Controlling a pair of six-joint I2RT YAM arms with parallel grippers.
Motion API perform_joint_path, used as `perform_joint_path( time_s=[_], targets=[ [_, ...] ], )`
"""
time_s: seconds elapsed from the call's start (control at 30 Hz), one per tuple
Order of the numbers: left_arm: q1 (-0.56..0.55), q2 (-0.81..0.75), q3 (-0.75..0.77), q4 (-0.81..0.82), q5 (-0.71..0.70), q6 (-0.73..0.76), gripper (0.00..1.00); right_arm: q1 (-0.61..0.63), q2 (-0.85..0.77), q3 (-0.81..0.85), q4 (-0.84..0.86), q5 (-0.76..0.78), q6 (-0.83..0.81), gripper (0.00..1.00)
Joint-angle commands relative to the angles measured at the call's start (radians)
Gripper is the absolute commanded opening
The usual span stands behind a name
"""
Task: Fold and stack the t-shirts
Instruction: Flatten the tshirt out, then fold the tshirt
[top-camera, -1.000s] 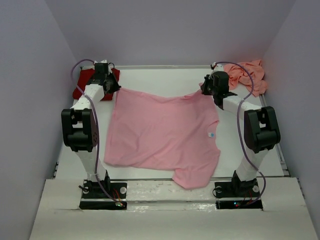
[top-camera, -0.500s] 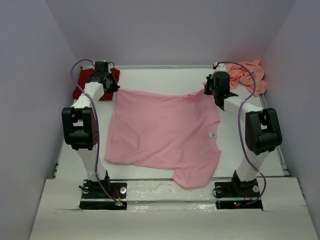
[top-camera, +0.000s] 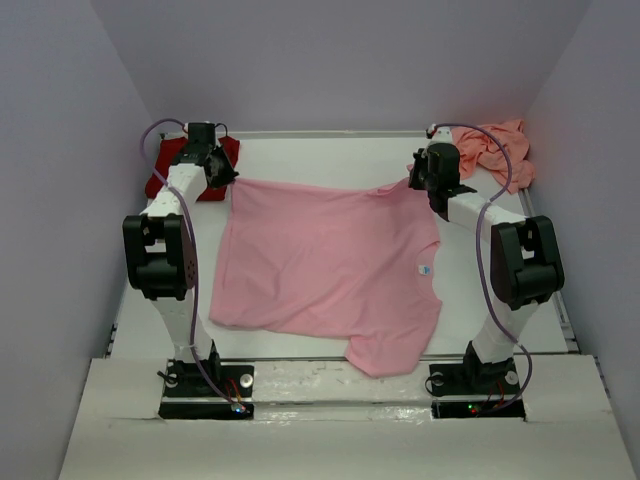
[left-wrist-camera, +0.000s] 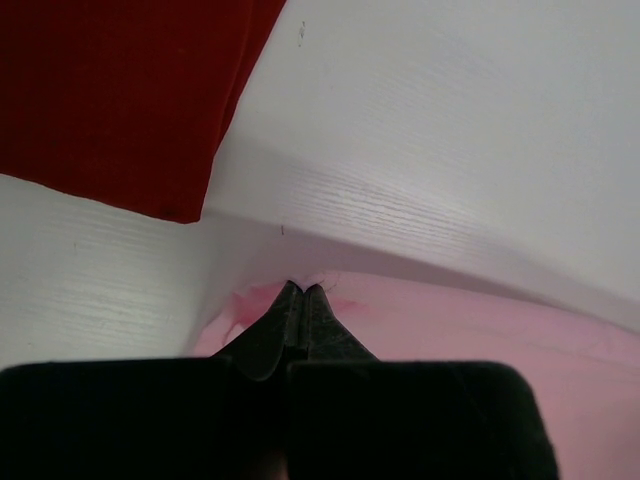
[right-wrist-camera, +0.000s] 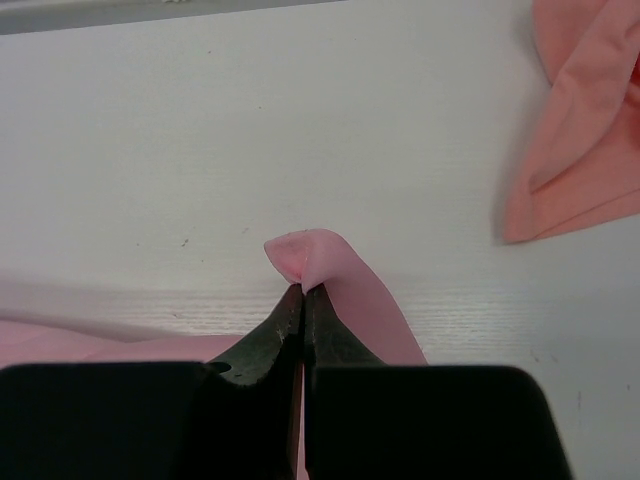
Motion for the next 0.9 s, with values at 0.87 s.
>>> perform_joint_path(
  time_s=[0.87],
  targets=[
    [0.006, 0.083, 0.192, -0.185, 0.174, -0.057, 0.00, -0.005, -0.347, -0.184, -0.160, -0.092, 0.068, 0.00]
  ],
)
